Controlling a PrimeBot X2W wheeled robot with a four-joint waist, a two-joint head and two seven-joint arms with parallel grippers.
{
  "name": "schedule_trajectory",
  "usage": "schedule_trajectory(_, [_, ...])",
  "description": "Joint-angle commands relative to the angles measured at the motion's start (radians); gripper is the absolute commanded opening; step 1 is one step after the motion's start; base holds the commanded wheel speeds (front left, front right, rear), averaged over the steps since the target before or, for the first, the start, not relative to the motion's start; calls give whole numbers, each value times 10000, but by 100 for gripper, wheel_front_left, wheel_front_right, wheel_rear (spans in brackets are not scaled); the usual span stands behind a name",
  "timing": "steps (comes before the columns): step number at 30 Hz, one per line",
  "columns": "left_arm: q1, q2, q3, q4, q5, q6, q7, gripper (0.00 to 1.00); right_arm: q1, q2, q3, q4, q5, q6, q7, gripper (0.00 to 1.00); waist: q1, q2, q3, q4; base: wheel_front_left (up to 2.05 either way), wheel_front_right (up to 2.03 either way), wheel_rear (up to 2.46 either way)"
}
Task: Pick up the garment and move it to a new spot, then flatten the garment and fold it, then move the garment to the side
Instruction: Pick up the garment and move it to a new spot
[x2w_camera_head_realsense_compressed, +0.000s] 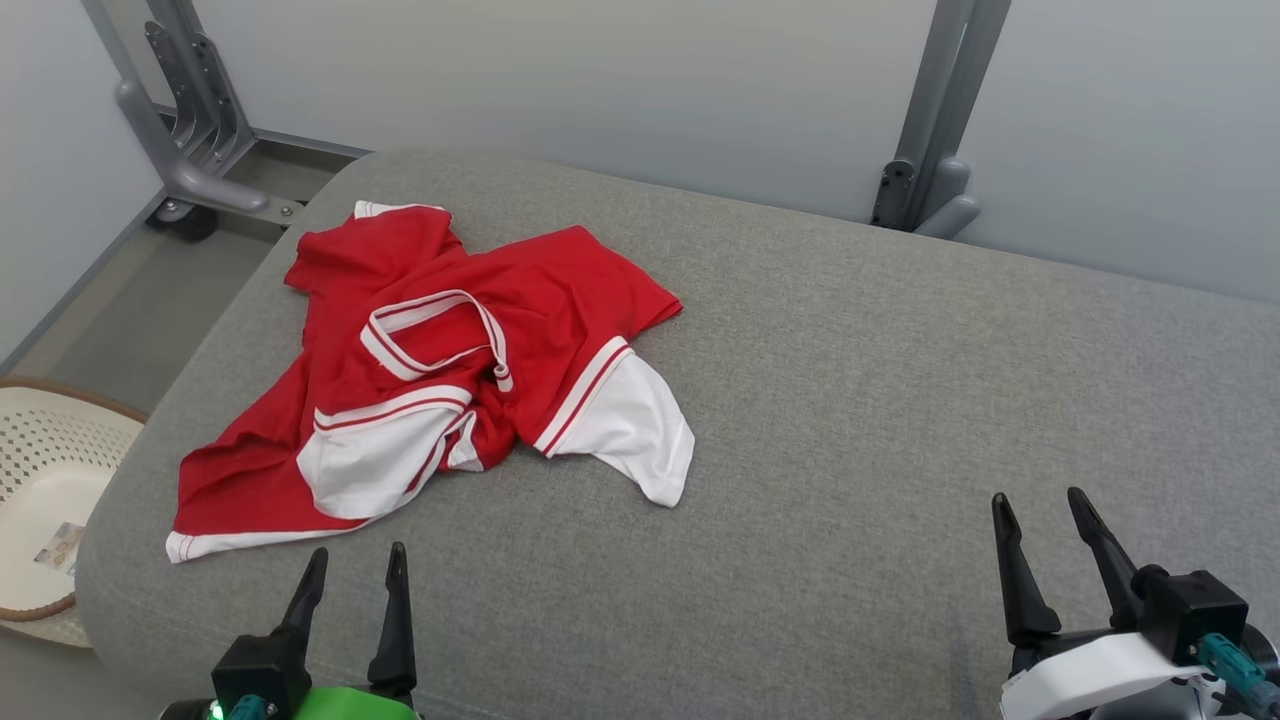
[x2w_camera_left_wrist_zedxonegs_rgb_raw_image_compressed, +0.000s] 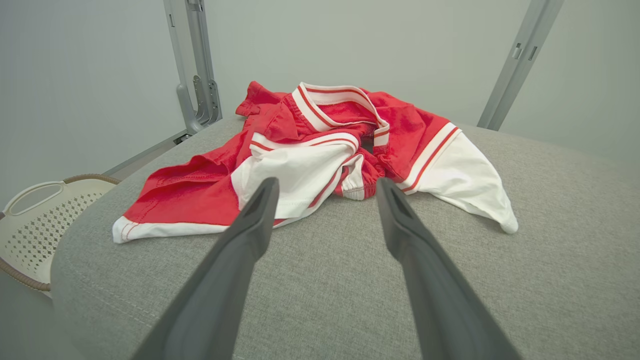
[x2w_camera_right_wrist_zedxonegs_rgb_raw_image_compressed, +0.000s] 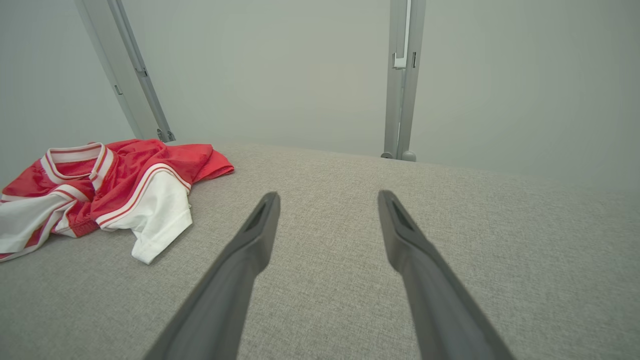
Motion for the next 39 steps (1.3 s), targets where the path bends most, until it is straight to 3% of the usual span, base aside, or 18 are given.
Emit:
schedule_trajectory(1, [99,20,93,-56,-58,18,-5,100,-68,-25,39,27,44,2,-31,100,0,0,29,-66,0,0,0])
schedule_trajectory(9, [-913,20,-2,354,-228,116,-6,100,-313,-206,55,-113,47,4,-31,100,0,0,725,-290,0,0,0])
schedule_trajectory(15, [-3122,28,-123,1674,-375,58,148,100,-911,-512,161,-230,28,2,-31,100,0,0,1952,-523,0,0,0])
schedule_trajectory(23, [-6004,97,-260,3307,-729,-63,1869,100,-1627,-688,348,-231,98,2,-31,100,0,0,3221,-865,0,0,0])
schedule_trajectory(31, [-7672,65,-454,4901,-1287,-57,3884,100,-2250,-717,528,-182,166,3,-31,100,0,0,3859,-1227,0,0,0])
schedule_trajectory(39, [-8671,213,-731,6272,-1153,-31,4429,100,-2658,-810,621,-118,208,3,-31,100,0,0,4220,-1502,0,0,0])
